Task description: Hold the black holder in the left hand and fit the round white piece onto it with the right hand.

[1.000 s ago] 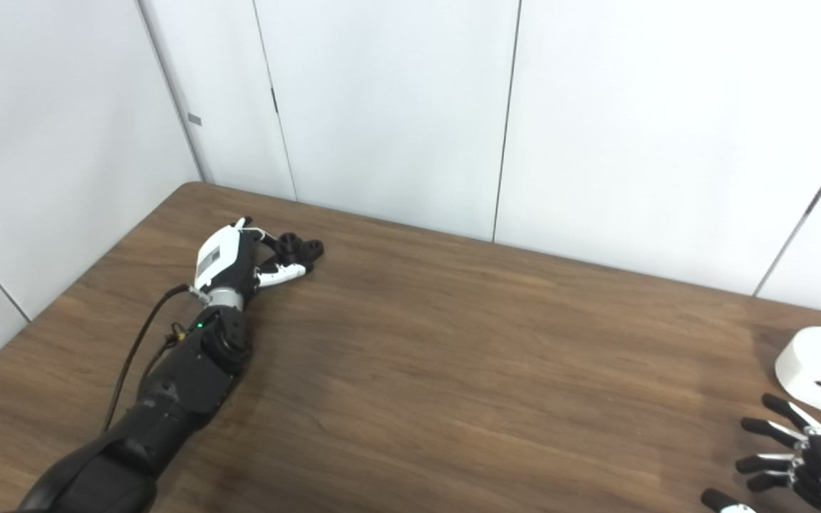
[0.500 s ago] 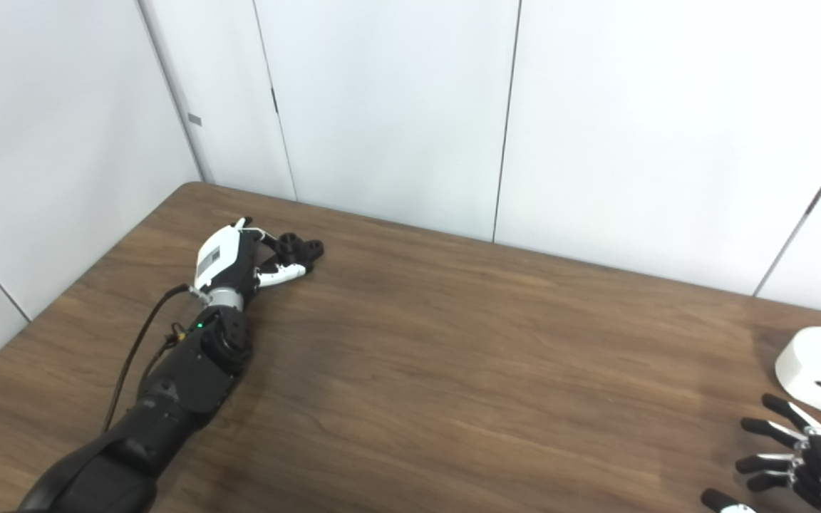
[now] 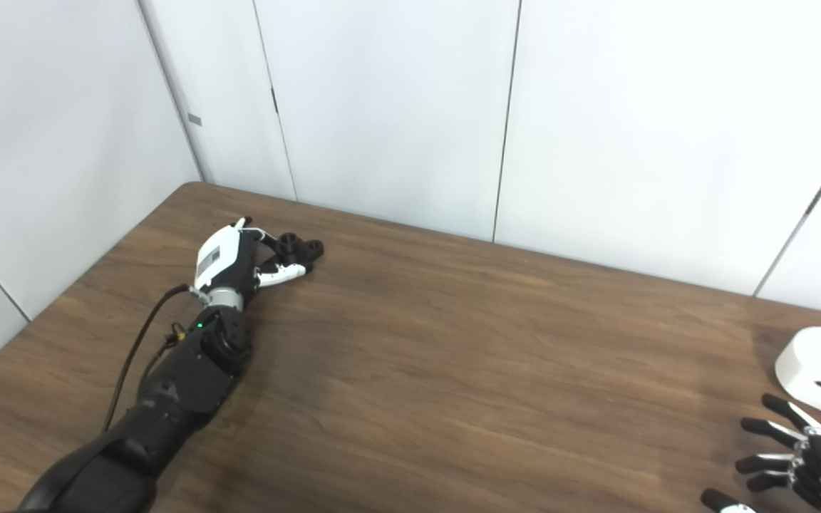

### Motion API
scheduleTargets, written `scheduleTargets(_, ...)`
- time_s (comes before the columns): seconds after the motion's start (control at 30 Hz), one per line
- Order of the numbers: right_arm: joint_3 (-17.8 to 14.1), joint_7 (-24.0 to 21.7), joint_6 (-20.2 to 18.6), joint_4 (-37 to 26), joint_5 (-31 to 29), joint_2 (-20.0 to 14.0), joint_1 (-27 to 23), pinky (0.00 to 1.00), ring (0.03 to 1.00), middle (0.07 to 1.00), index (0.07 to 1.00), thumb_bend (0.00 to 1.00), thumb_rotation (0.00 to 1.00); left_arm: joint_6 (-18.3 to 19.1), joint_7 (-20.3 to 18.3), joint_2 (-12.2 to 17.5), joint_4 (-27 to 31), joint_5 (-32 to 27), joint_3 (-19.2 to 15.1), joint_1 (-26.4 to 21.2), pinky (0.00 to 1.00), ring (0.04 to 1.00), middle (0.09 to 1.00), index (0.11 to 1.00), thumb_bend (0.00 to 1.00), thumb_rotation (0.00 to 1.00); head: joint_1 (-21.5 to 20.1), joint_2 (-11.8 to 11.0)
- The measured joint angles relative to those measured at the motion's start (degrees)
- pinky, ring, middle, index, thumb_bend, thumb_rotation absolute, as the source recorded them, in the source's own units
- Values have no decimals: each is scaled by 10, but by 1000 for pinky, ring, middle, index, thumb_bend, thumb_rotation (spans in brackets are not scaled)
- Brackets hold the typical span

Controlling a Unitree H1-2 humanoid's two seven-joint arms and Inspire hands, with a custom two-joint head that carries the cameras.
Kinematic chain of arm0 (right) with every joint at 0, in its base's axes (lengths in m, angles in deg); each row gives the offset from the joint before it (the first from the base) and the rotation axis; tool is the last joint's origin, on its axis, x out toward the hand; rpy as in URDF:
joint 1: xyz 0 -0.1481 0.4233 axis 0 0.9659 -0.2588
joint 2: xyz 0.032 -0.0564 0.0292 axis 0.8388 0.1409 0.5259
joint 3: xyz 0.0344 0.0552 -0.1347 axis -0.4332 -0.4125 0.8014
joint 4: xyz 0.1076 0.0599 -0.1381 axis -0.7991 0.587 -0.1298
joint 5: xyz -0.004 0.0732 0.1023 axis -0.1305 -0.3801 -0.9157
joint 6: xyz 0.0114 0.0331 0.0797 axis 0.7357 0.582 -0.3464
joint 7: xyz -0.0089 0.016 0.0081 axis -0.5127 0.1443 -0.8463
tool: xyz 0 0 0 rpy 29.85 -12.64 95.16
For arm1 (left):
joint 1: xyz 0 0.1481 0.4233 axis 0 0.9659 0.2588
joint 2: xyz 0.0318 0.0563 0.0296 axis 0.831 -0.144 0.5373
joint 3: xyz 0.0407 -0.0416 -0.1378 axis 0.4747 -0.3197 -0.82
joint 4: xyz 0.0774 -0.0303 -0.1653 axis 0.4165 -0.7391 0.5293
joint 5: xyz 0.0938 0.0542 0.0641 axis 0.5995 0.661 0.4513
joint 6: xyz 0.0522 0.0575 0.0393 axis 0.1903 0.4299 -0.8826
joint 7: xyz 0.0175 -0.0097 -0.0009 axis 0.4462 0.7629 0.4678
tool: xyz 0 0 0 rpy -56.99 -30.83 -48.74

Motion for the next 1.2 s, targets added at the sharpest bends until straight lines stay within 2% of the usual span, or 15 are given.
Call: scheduleTargets(1.2,0,0,0,0,0,0,0,444,539,730,837,660,63,0,0,0,0,0,0,0,1000,1000,963,495,519,75,0,0)
